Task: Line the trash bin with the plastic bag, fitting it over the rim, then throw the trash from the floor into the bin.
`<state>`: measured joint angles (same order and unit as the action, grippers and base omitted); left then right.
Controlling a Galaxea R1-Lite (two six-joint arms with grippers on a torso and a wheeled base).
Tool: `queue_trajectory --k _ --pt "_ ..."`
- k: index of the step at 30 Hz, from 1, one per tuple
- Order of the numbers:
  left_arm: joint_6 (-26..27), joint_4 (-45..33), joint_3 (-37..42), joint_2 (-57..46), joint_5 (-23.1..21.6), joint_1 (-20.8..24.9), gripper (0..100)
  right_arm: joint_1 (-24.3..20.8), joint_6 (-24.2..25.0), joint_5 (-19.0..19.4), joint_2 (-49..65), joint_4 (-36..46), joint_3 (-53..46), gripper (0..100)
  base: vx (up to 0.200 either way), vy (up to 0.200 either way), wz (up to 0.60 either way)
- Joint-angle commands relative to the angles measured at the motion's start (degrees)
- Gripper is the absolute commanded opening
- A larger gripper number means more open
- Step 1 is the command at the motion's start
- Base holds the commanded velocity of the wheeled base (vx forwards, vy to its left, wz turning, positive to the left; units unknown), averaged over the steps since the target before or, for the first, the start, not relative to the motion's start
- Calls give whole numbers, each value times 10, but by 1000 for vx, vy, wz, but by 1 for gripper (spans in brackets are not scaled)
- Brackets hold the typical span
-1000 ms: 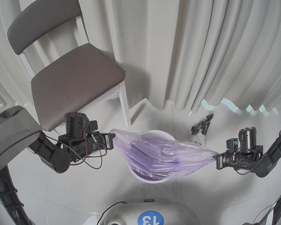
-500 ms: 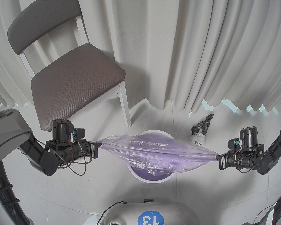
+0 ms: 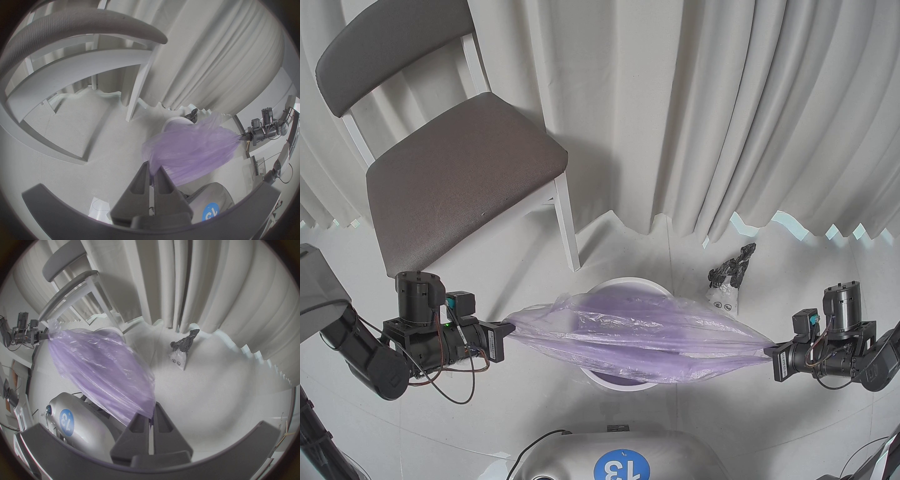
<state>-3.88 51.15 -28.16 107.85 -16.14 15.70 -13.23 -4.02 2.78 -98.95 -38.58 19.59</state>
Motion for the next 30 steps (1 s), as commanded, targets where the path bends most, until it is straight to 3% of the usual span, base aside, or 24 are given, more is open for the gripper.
queue_trajectory --k 1,12,22,30 --pt "-3 37 39 6 -1 22 0 -22 1 1 8 -10 -27 0 0 0 0" --pt "-8 200 57 132 11 41 0 -30 2 0 -19 -52 -30 0 0 0 0" --pt "-10 197 -31 195 12 36 0 -6 4 -3 -43 -55 24 0 0 0 0" --pt "-3 183 28 169 10 18 0 -5 -5 -5 -34 -52 -21 0 0 0 0"
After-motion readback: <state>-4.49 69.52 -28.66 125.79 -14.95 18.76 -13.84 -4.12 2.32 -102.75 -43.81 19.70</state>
